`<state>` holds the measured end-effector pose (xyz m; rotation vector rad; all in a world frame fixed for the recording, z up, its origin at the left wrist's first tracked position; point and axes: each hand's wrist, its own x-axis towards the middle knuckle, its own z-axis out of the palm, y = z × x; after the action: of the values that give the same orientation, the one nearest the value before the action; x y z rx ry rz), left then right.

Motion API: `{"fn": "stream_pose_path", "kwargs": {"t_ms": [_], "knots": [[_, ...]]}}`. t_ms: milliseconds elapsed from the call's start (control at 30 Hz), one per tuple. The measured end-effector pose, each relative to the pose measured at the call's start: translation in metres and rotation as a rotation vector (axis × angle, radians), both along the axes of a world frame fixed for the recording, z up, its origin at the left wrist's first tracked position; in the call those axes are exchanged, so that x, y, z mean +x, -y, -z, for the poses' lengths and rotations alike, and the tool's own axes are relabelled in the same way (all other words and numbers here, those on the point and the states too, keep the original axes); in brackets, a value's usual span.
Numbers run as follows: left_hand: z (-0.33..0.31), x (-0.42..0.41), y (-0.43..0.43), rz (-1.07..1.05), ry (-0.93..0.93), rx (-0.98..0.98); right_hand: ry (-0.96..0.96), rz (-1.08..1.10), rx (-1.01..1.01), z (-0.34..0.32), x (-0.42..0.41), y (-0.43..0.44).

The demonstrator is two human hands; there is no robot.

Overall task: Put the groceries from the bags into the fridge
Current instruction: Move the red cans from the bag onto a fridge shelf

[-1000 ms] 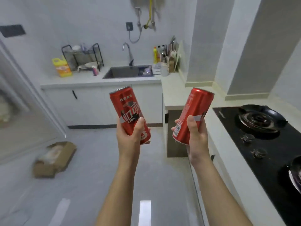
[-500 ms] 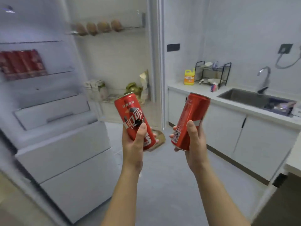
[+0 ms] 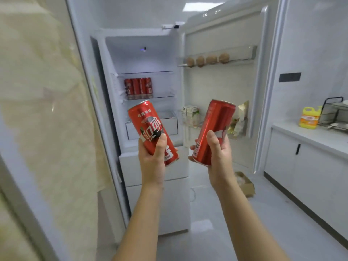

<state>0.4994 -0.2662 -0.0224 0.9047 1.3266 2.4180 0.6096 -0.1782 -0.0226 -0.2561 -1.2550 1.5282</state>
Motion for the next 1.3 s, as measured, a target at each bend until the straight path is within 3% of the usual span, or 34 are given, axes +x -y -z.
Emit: {"fn": "stream_pose_path", "kwargs": {"t_ms": [400,1300], "knots": [[-0.057,-0.034,0.056,-0.184,-0.148,0.026,-0.054,-0.014,0.119,-0.061,-0.044,0.036],[-0.053,-0.045,0.005,-0.276,-0.228,-0.027,0.078,-0.039,0.182,-0.051,-0.063,-0.025]]}}
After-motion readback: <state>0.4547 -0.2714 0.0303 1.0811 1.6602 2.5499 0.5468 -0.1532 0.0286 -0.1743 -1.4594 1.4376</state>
